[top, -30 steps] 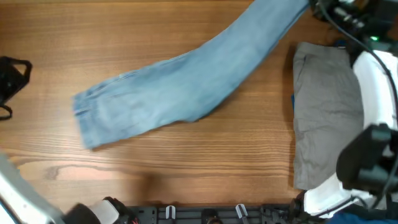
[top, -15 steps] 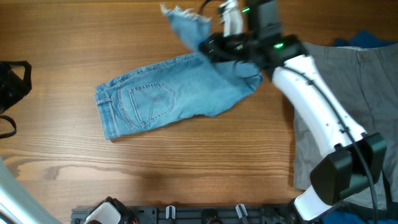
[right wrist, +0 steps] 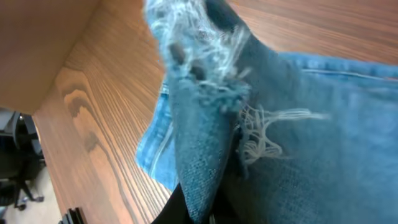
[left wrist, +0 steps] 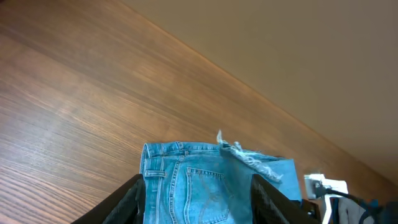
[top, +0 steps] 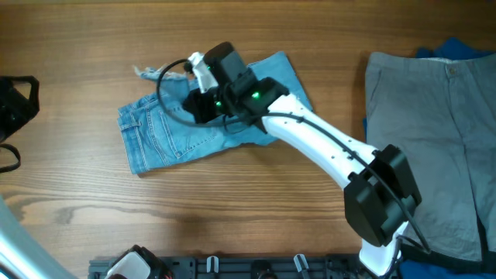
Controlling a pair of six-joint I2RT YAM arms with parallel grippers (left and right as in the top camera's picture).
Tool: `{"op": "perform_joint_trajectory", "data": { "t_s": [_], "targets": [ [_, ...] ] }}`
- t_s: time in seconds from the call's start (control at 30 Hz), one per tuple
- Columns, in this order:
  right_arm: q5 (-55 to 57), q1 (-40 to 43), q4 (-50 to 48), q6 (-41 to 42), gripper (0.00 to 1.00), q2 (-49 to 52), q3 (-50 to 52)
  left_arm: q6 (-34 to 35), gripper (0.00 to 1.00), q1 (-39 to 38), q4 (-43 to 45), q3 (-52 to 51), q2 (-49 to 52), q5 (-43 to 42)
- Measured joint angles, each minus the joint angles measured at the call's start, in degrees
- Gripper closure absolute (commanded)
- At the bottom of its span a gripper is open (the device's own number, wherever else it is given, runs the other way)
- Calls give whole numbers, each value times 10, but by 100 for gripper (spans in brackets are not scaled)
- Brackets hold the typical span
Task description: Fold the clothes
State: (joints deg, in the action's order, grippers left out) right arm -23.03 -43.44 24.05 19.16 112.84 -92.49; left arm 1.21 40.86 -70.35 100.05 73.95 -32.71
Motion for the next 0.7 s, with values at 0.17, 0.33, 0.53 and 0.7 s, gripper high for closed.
{"op": "perform_joint_trajectory", "data": {
  "t_s": [0.17,0.33,0.53,0.7],
  "targets": [
    [4,-24,-31,-5,48,42,0,0,46,0,0,0,0,0],
    [-58,-28,-20,-37,57,42,0,1,40,0,-4,0,0,0],
    [-3,102,153,-14,90,11,-5,4,37,-1,-75,-3,21,-2],
    [45,229,240,-6,94,55,-8,-30,34,-67,-94,-57,84,-17]
  ]
}}
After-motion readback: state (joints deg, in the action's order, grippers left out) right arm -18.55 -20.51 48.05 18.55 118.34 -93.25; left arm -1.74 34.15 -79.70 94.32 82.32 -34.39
